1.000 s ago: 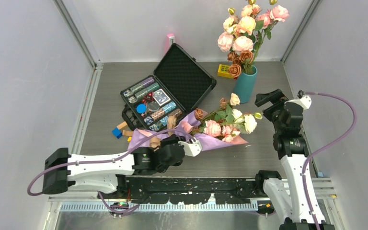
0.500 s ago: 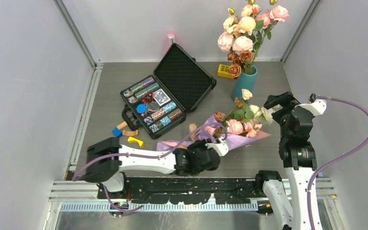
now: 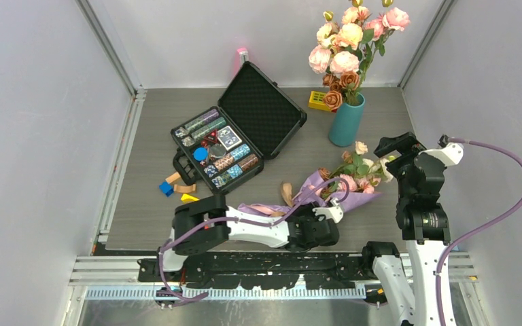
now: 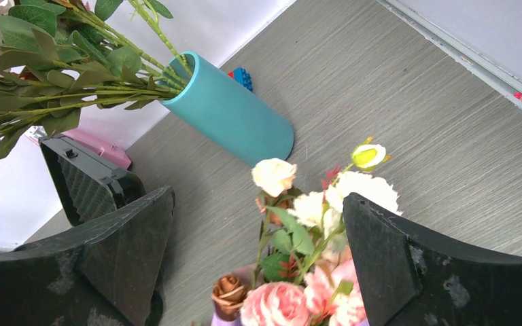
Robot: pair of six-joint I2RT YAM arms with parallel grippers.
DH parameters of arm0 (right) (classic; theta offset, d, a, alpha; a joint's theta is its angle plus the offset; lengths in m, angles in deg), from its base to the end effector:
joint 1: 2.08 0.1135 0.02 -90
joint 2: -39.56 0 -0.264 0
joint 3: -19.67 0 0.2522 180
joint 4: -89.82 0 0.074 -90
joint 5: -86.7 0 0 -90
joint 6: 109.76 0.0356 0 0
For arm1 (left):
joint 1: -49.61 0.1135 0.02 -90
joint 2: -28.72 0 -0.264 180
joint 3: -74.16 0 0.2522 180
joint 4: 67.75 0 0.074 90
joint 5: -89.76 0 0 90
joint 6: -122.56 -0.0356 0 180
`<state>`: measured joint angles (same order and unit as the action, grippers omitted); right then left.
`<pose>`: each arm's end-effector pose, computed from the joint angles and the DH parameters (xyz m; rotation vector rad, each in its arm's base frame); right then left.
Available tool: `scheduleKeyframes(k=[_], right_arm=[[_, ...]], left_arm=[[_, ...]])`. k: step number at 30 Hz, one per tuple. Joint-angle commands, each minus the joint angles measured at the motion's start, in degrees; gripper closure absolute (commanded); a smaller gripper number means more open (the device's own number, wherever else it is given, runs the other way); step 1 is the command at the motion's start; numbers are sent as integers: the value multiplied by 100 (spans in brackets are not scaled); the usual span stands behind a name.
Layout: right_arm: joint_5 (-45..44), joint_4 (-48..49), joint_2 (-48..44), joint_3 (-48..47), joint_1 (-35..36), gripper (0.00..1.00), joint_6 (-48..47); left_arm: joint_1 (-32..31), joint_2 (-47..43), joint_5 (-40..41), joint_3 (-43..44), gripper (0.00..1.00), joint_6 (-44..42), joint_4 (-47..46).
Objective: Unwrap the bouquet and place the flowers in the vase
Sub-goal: Place the fake flower at the center of the board.
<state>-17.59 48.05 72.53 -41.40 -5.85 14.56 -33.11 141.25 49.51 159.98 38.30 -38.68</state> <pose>0.1256 -0.0171 0.3503 0.7532 1.6398 0.1547 0.0778 -0.3943 0.1638 1.0842 1.8505 0.2495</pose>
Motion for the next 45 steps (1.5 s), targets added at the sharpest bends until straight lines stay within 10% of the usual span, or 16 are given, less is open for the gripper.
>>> scheduleKeyframes(k=[1,8,16,27,45], right_arm=[[35,196,-75,-116,-18,0,-8],[211,200,-81,-112,-18,0,39],[561,192,-40,-140,-18,1,39],[1004,-1064,110,-747,-18,1,-221],[2857,-2401,366,-280,-18,11,172]], left_arm=[[64,456,274,746,100,861,-191],[330,944,353,1266,96,1190,-19],[311,533,-1,969,42,658,-594],[98,-1311,-1699,-167,7,-76,-1308],[800,-4095,-2913,-2464,0,2636,-182]])
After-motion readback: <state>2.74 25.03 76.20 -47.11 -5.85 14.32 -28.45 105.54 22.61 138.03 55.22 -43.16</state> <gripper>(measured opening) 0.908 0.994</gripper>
